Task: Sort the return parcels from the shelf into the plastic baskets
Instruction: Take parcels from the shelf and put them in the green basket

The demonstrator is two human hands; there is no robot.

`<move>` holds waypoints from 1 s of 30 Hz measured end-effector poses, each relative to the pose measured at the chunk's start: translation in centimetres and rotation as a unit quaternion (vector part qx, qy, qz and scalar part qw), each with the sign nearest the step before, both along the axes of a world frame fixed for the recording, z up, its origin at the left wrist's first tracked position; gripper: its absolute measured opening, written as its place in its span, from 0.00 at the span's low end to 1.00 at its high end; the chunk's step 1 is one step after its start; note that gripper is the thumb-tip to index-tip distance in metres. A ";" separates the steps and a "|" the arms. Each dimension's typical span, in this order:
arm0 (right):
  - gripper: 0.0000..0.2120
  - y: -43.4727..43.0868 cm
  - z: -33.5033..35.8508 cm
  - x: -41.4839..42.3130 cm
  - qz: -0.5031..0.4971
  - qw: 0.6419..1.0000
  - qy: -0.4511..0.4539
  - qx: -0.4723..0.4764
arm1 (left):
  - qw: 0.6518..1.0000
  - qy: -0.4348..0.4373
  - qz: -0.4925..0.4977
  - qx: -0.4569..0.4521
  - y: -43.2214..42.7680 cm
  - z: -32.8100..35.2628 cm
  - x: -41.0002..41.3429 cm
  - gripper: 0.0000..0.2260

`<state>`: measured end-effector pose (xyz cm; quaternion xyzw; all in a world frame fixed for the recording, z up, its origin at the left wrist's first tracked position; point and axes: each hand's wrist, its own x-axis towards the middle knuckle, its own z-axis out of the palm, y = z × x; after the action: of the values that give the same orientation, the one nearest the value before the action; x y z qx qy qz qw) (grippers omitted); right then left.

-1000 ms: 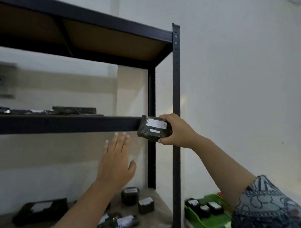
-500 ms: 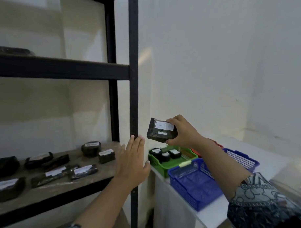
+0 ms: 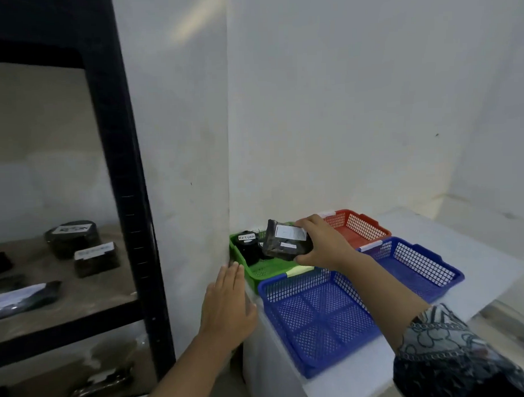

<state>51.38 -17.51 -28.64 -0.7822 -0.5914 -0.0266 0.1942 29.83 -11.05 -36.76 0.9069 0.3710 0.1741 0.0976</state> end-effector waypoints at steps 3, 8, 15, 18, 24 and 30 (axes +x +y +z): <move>0.38 1.9 -2.4 3.6 0.004 0.999 0.009 -0.032 | 0.999 0.006 0.022 -0.024 0.8 -2.0 2.9 0.33; 0.39 5.5 -6.6 8.0 0.012 0.996 0.028 -0.081 | 0.996 -0.001 0.053 -0.070 3.2 -5.5 6.9 0.32; 0.38 12.0 -12.2 12.4 0.024 0.992 0.064 -0.110 | 0.986 -0.024 0.094 -0.134 8.1 -10.2 12.2 0.32; 0.38 15.1 -14.3 13.7 0.030 0.989 0.067 -0.127 | 0.977 -0.050 0.113 -0.175 10.4 -12.3 14.2 0.32; 0.37 20.5 -19.1 15.2 0.079 0.978 0.043 -0.187 | 0.961 -0.083 0.156 -0.214 13.4 -15.4 16.8 0.33; 0.38 23.8 -22.5 16.0 0.138 0.954 -0.075 -0.255 | 0.951 -0.127 0.172 -0.226 13.4 -17.3 17.4 0.32</move>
<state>67.35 6.32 -51.15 -0.7125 -0.6933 0.0931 -0.0551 47.20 2.35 -54.06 0.7543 0.5353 0.2135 0.3146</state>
